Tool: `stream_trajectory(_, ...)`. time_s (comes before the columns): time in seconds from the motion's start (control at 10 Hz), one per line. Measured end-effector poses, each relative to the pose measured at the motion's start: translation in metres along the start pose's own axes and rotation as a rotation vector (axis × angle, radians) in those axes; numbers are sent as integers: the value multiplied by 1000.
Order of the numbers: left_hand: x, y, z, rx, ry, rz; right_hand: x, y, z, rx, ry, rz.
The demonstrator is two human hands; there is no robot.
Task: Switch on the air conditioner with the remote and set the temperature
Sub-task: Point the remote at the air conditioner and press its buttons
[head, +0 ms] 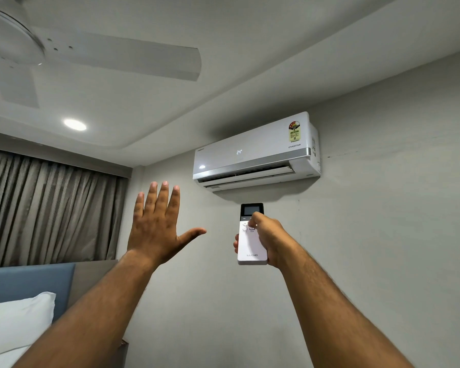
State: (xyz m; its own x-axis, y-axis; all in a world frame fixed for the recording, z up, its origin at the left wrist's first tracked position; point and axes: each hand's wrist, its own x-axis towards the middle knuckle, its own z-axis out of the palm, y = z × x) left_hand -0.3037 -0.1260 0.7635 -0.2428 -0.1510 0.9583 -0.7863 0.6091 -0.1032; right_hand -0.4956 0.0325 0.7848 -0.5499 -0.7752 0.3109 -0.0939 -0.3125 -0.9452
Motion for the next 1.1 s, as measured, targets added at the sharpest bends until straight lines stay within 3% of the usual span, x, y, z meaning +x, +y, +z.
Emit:
stream_trajectory(0.5,-1,7,-1,-28,1,6,-1,0,-6,0,8,-29)
stream_trajectory(1.1,0,6,-3,-31,-2,4,-8,5,0,34,38,-236)
